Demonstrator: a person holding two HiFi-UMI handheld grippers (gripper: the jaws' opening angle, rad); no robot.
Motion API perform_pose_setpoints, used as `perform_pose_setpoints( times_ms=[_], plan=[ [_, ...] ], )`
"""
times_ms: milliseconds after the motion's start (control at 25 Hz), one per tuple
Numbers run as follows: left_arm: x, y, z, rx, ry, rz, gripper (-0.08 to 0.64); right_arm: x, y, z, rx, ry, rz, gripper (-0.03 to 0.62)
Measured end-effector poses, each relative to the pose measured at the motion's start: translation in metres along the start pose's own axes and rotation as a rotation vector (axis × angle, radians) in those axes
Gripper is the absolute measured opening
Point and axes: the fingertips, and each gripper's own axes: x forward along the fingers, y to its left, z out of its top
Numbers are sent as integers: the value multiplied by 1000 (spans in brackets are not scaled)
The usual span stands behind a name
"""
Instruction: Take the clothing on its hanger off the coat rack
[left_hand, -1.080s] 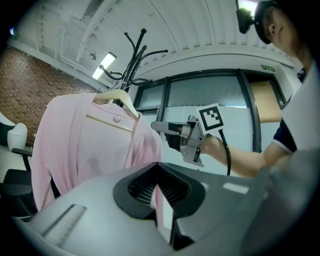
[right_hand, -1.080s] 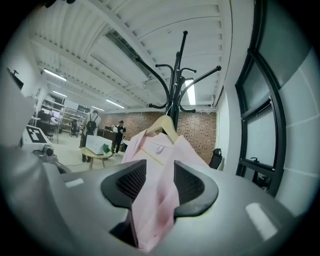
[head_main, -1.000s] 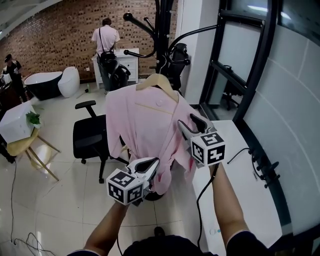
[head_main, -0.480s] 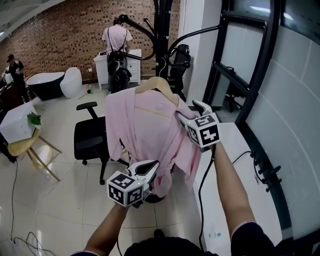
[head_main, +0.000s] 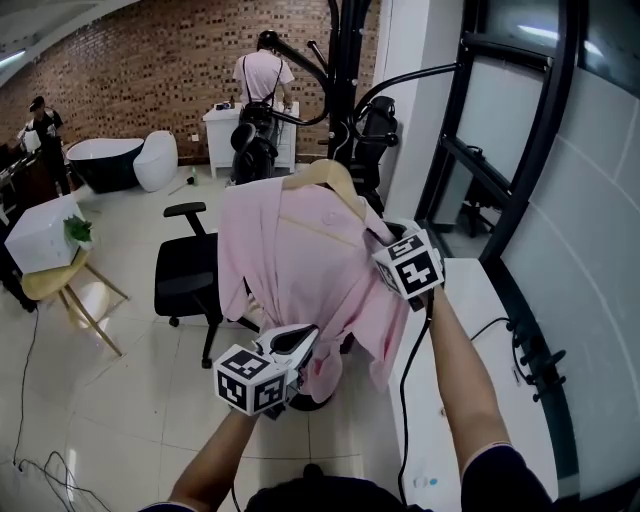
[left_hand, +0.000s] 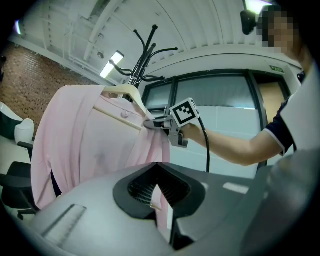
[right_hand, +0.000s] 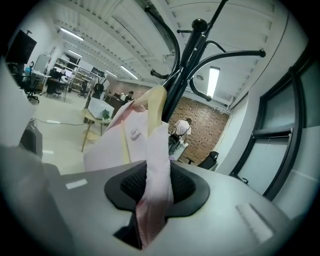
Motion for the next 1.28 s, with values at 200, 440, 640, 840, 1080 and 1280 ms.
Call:
perform_pose_setpoints(
  times_ms=[200, 440, 640, 840, 1080, 1280],
  plan=[
    [-1, 1, -4, -8, 5, 7, 12, -3, 0, 1, -13, -19, -8, 86],
    [-5, 0, -5, -6, 7, 6, 12, -7, 0, 2, -27, -14, -27, 81],
    [-11, 1, -3, -3, 2, 15, 12, -9, -1, 4, -31, -7, -46, 81],
    [-16, -1, -2, -4, -6, 17, 12, -10, -5, 16, -36, -7, -58, 81],
    [-24, 2, 3, -1, -16, 33, 12, -27, -26, 44, -27, -57, -100, 81],
    [-30, -2, 8, 8, -26, 35, 12, -48, -31, 58, -22, -96, -111, 81]
  ],
)
